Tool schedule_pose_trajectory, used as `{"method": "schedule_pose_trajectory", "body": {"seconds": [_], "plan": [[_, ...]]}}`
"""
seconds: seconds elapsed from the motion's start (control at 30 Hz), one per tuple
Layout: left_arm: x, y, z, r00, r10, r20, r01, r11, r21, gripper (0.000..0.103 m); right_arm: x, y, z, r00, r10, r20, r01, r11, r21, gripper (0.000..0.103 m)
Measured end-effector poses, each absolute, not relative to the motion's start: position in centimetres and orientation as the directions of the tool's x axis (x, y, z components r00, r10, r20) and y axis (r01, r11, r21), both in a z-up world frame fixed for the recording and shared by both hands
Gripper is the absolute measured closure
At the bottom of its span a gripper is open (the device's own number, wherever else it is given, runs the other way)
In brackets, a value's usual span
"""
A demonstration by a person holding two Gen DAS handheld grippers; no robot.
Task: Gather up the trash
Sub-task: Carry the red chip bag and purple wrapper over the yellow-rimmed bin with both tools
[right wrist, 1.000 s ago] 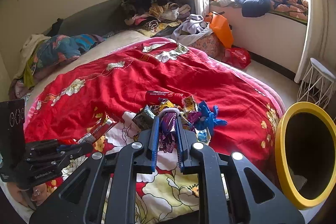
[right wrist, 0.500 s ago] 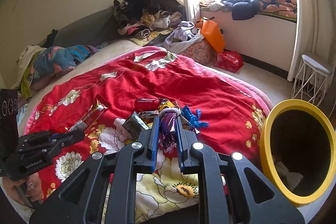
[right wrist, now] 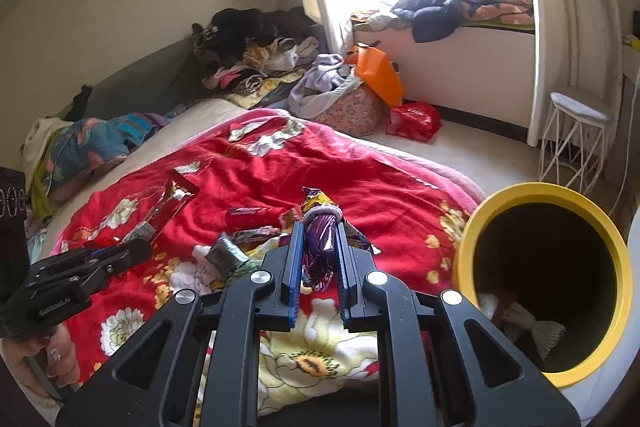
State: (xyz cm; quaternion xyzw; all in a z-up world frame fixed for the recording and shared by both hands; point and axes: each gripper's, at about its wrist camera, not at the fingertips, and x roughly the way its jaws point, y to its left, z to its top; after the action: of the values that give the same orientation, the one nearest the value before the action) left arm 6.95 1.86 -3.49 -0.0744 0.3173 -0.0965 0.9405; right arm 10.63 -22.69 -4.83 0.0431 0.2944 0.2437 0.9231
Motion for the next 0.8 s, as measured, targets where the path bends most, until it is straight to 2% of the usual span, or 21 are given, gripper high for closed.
{"method": "schedule_pose_trajectory", "body": {"seconds": [0.5,0.8], "plan": [[9.3,-3.3,-3.2,0.764,-0.285,-0.578,0.211,0.958,-0.194,0.091,12.1,-28.2,-5.7,0.769,0.376,-0.517,-0.277,0.925,0.26,0.089],[10.5,-6.5,-3.5,0.748,-0.329,-0.576,0.266,0.944,-0.194,0.091,12.7,-32.2,-6.2,0.816,0.249,-0.522,-0.155,0.964,0.217,0.089]]}}
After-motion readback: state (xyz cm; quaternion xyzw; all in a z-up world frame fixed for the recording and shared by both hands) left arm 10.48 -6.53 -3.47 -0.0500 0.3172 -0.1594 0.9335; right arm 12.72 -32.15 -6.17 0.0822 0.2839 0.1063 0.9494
